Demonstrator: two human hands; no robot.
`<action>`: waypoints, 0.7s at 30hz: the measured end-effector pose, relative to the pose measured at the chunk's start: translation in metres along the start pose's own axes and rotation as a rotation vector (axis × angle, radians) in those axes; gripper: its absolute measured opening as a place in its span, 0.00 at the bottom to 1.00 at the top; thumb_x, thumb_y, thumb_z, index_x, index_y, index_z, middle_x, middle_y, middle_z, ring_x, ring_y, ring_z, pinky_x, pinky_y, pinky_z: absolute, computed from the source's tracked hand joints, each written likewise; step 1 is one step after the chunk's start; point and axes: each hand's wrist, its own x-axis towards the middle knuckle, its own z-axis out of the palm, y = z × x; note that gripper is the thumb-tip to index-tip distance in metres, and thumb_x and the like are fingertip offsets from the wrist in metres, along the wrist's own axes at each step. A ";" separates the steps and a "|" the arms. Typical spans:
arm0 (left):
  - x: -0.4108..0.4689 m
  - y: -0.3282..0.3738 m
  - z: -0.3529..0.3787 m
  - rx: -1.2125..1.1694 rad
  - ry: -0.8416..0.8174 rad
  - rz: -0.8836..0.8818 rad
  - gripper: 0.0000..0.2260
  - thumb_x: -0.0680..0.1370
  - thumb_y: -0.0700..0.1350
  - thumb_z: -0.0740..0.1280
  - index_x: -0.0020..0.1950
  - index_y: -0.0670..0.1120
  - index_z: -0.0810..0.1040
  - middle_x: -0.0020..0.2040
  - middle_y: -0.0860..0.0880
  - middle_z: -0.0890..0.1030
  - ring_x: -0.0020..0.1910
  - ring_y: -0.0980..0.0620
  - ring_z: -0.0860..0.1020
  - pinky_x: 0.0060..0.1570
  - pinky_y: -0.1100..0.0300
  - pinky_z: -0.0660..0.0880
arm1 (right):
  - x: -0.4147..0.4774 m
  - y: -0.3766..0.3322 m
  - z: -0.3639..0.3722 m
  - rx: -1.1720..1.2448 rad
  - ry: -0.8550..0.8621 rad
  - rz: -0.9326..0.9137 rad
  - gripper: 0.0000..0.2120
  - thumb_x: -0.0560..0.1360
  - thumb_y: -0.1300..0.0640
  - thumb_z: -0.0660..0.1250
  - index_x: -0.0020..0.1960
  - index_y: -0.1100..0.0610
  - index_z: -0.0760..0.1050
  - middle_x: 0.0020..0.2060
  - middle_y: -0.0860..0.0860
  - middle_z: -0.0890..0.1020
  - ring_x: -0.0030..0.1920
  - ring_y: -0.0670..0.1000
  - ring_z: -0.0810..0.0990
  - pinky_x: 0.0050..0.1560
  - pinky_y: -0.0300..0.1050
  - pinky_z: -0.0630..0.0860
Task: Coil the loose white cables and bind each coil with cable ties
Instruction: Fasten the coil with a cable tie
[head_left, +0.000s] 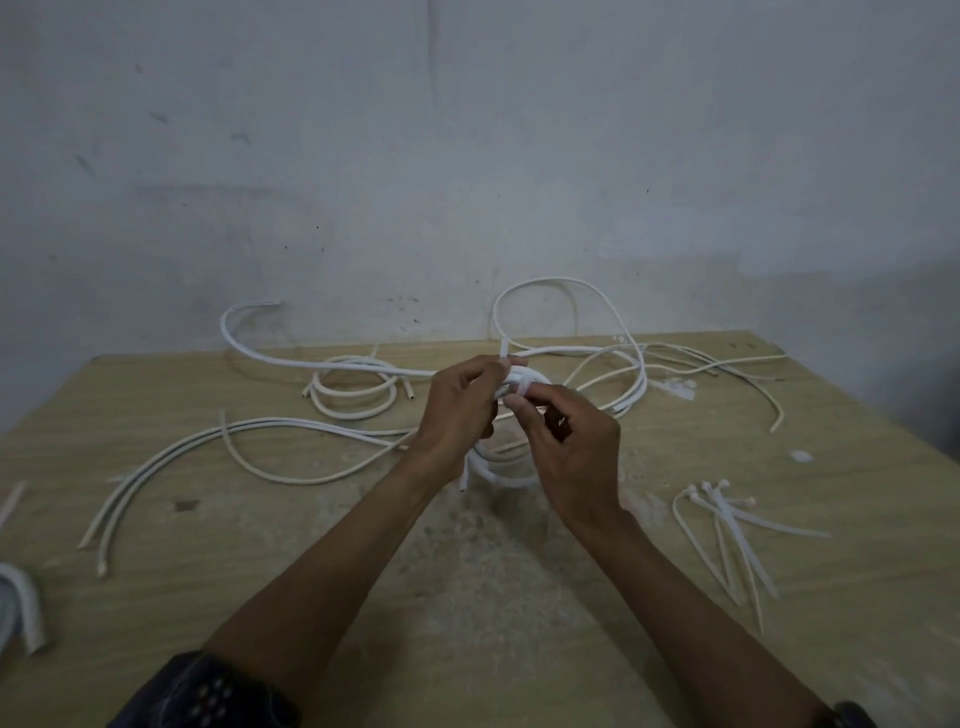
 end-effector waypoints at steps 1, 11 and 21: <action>0.000 0.002 0.002 0.001 0.003 0.011 0.11 0.82 0.44 0.63 0.54 0.44 0.85 0.24 0.50 0.65 0.22 0.55 0.60 0.24 0.64 0.59 | 0.000 -0.003 0.000 -0.032 0.047 -0.013 0.05 0.74 0.58 0.76 0.50 0.56 0.85 0.40 0.44 0.83 0.34 0.45 0.75 0.37 0.41 0.73; -0.013 -0.003 0.016 0.292 -0.023 0.274 0.10 0.82 0.47 0.65 0.52 0.47 0.87 0.31 0.57 0.81 0.30 0.70 0.73 0.34 0.68 0.68 | 0.009 -0.002 -0.004 0.261 0.071 0.311 0.08 0.78 0.53 0.70 0.56 0.52 0.84 0.44 0.48 0.86 0.43 0.47 0.83 0.45 0.46 0.80; -0.011 -0.008 0.012 0.338 -0.072 0.317 0.10 0.82 0.47 0.65 0.56 0.47 0.85 0.46 0.55 0.84 0.47 0.61 0.80 0.35 0.68 0.68 | 0.015 -0.004 -0.009 0.602 0.131 0.498 0.05 0.75 0.62 0.73 0.50 0.59 0.85 0.42 0.57 0.87 0.43 0.53 0.85 0.46 0.44 0.81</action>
